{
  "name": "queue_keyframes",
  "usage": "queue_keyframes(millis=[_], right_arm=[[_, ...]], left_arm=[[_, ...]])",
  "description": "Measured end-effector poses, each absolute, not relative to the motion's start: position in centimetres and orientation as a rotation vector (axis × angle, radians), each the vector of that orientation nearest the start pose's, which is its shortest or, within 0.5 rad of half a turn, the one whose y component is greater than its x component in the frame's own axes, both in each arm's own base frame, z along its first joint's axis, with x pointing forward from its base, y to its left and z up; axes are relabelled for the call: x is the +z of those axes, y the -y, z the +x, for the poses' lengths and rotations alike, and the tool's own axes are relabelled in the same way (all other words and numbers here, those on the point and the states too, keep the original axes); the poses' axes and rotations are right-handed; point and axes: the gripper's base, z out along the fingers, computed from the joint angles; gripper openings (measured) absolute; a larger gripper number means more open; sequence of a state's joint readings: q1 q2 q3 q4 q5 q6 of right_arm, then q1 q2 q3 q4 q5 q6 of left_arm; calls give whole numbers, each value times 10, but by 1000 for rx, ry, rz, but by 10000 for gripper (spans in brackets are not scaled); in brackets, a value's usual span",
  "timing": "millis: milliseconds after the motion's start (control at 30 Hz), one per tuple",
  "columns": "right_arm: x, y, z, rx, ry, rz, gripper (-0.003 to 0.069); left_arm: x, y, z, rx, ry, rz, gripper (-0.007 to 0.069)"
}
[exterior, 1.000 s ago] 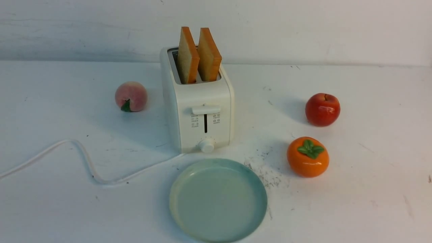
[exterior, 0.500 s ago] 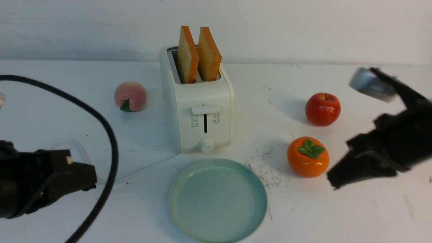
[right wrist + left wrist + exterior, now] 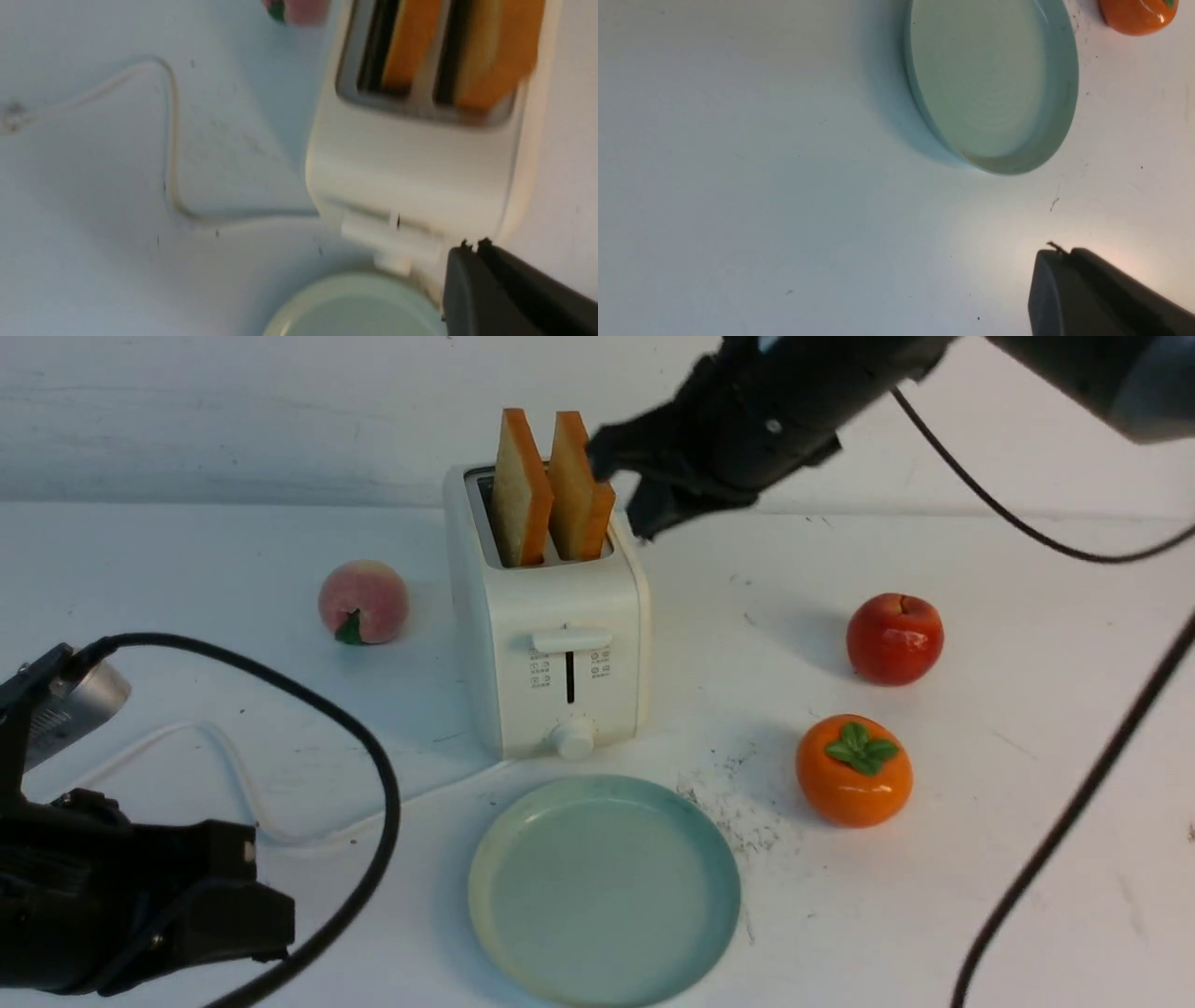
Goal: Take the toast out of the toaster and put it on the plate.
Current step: Use the right arm to take out a slice of bread
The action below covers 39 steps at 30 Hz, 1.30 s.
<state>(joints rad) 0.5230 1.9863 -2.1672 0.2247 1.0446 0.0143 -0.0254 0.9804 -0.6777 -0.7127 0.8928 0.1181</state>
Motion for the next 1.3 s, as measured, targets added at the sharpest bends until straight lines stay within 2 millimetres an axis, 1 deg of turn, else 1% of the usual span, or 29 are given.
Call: queue_keyframes(millis=[33,67,100,133,167,200,233,267,300,333,367,467,567,633,667,700,733,800,833,900,1033,1067,1100,1233,1267,1300], right_arm=[[391,-243,388,537,-2290,-558,43],[388,-244,390,533,-2296,-559,43],[385,-248,402,505,-2250,-549,83],[380,-250,409,479,-2228,-544,110],[377,-251,411,473,-2228,-543,116],[374,-252,417,453,-2207,-538,148],[364,-254,427,404,-2180,-538,204],[360,-255,431,385,-2164,-537,239],[360,-255,432,383,-2156,-536,253],[355,-257,437,372,-2134,-530,295],[354,-257,439,374,-2126,-522,321],[352,-260,443,399,-2102,-479,367],[351,-261,446,414,-2082,-451,384],[348,-262,448,407,-2082,-450,386],[342,-263,452,390,-2081,-452,387],[342,-262,452,387,-2080,-453,387],[332,-264,457,365,-2088,-458,387],[323,-265,461,336,-2094,-467,387],[322,-265,461,335,-2097,-468,387],[311,-266,466,312,-2107,-476,387],[304,-267,468,308,-2117,-479,370],[304,-267,468,309,-2116,-479,356],[303,-268,468,309,-2116,-479,323],[306,-268,467,320,-2111,-476,125],[309,-268,466,321,-2109,-476,110],[312,-267,464,321,-2107,-475,112]], left_arm=[[282,51,167,-838,-2534,-234,-14],[282,51,167,-838,-2534,-234,-14],[282,51,167,-838,-2534,-234,-14],[282,51,167,-839,-2536,-233,-14],[282,51,167,-839,-2536,-233,-14],[282,51,167,-839,-2536,-233,-14],[282,51,167,-839,-2537,-232,-14],[282,51,167,-838,-2538,-232,-14],[282,51,167,-838,-2538,-232,-14],[282,51,167,-836,-2538,-231,-14],[282,51,167,-837,-2539,-231,-14],[282,51,167,-837,-2539,-230,-14],[282,51,167,-837,-2539,-230,-14],[282,51,167,-837,-2539,-230,-14],[282,51,167,-837,-2539,-230,-14],[282,51,167,-837,-2539,-230,-14],[282,51,167,-837,-2539,-230,-14],[282,51,167,-838,-2539,-230,-13],[282,51,167,-838,-2539,-230,-13],[282,51,167,-840,-2539,-231,-13],[282,51,167,-841,-2539,-231,-13],[282,51,167,-842,-2539,-231,-13],[282,51,167,-842,-2539,-231,-13],[282,51,167,-843,-2538,-232,-6],[282,51,167,-843,-2538,-232,-6],[282,51,167,-843,-2538,-232,-5]])
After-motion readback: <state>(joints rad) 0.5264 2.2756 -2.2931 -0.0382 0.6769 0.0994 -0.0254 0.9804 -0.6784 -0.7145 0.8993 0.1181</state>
